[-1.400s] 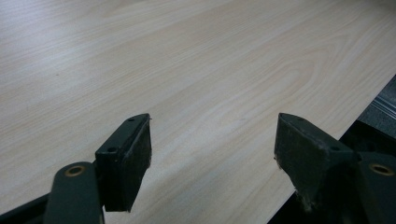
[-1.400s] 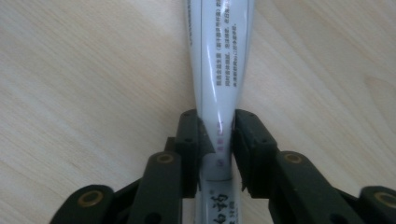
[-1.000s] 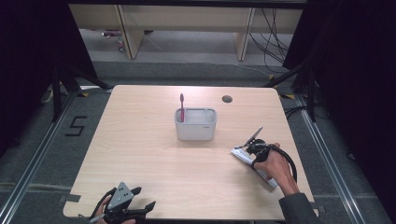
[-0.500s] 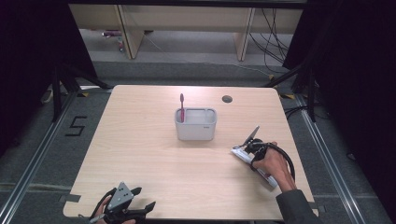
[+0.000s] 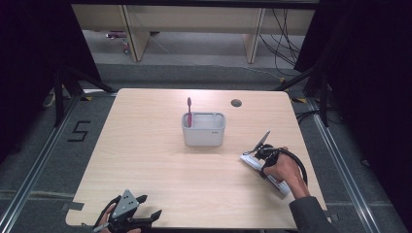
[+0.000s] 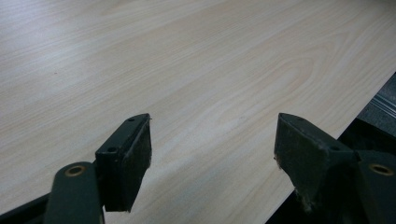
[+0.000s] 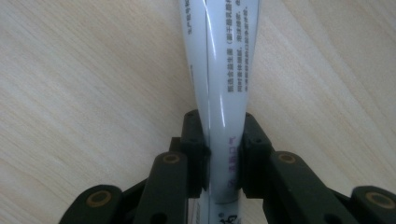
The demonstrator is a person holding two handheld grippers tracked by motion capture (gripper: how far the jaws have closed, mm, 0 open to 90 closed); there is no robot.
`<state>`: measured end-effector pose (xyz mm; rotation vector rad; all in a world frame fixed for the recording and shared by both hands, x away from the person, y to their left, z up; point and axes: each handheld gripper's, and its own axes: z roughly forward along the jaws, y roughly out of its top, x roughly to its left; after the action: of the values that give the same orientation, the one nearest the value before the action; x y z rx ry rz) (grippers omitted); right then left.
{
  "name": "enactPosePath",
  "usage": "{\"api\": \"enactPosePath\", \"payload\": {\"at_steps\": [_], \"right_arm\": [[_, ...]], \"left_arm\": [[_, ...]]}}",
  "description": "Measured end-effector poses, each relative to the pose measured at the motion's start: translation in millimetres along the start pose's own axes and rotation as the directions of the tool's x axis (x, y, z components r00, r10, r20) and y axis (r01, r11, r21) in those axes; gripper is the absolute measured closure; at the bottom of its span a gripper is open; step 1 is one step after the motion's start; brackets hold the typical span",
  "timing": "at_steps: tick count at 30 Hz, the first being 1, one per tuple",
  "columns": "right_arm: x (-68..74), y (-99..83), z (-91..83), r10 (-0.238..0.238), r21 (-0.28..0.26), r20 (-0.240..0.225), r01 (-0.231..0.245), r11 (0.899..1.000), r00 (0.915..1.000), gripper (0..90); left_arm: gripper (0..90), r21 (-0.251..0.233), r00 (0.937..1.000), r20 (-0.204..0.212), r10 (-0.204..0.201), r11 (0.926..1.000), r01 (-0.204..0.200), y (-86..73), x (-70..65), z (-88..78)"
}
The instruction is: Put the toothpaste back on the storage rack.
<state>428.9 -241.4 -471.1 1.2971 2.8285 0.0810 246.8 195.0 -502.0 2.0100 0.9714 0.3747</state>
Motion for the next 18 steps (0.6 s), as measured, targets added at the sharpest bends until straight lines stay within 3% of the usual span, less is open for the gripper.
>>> {"api": "enactPosePath", "payload": {"at_steps": [2, 3, 4, 6, 7, 8, 9, 17, 18], "right_arm": [[3.2, 1.1, -2.1, 0.034, 0.008, -0.01, -0.034, 0.999, 0.9994, 75.7], [3.7, 1.2, -3.2, 0.041, 0.003, -0.013, -0.041, 0.999, 0.9991, 75.7], [1.4, 0.1, -3.8, 0.006, -0.016, -0.017, -0.006, 1.0, 0.9998, 75.8], [2.0, 0.3, -8.0, 0.017, -0.028, -0.02, -0.018, 0.999, 0.9996, 75.8], [2.3, -0.1, -10.8, 0.023, -0.042, -0.028, -0.024, 0.999, 0.9993, 75.8], [0.1, -0.7, -12.9, -0.009, -0.069, -0.019, 0.008, 0.998, 0.9998, 75.8], [-0.2, -1.0, -16.2, -0.011, -0.087, -0.02, 0.009, 0.996, 0.9997, 75.8], [-2.3, -2.9, -37.1, 0.004, -0.22, -0.055, -0.016, 0.975, 0.9985, 75.8], [-0.7, -3.4, -39.0, 0.023, -0.23, -0.072, -0.039, 0.972, 0.9972, 75.9]], "left_arm": [[27.1, -0.021, 0.9996, 0.005, -0.029, 0.9994, 0.029, -0.6, -2.7, 1.1], [27.1, -0.001, 1.0, -0.003, -0.003, 1.0, 0.003, -0.5, -0.8, -0.1], [27.1, -0.008, 0.9999, -0.002, -0.014, 0.9999, 0.014, -0.4, -1.1, 0.3], [27.1, -0.024, 0.9994, 0.007, -0.033, 0.9992, 0.034, -0.3, -2.0, 1.4], [27.1, -0.023, 0.9996, 0.007, -0.028, 0.9993, 0.028, -0.4, -2.0, 1.2], [27.1, -0.002, 1.0, -0.002, -0.007, 1.0, 0.007, -0.4, -0.8, -0.2], [27.1, -0.012, 0.9998, 0.001, -0.018, 0.9998, 0.018, -0.4, -1.5, 0.4], [27.1, -0.02, 0.9995, 0.006, -0.031, 0.9993, 0.031, -0.9, -1.7, 1.3], [27.0, -0.024, 0.9994, 0.006, -0.034, 0.9991, 0.034, -0.8, -2.0, 1.3]]}}
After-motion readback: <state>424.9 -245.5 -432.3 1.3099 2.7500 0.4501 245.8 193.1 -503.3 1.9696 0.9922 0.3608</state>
